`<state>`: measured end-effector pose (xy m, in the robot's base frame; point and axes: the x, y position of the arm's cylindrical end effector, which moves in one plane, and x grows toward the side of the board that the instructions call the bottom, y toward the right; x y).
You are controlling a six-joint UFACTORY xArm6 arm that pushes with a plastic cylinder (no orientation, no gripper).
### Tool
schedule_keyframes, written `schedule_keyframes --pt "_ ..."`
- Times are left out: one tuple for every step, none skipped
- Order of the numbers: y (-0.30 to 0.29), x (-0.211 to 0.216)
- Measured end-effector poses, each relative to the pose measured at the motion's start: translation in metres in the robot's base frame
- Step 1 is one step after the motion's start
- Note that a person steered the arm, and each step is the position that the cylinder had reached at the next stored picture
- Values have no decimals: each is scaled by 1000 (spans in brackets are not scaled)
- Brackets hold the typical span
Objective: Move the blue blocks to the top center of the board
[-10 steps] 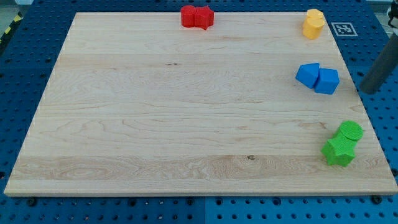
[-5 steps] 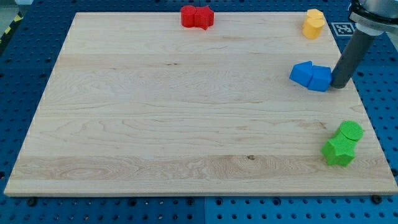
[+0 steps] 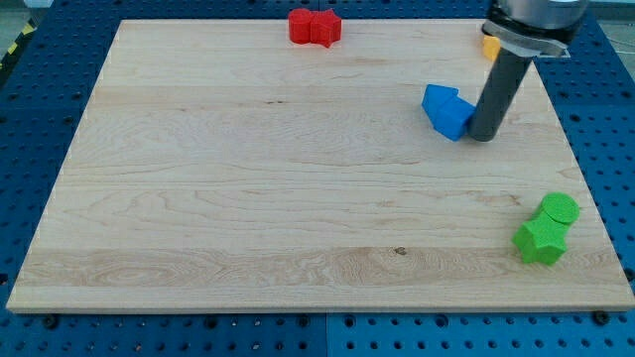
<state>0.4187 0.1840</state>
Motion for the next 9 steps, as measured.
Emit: schedule_keyframes --pt "-13 -4" --pt "-23 -18" --pt "-25 -40" --pt "-26 -56" --pt "-40 -61" --pt "-56 -64" --pt "-62 -77" --pt "-70 -88" --pt "-83 -92"
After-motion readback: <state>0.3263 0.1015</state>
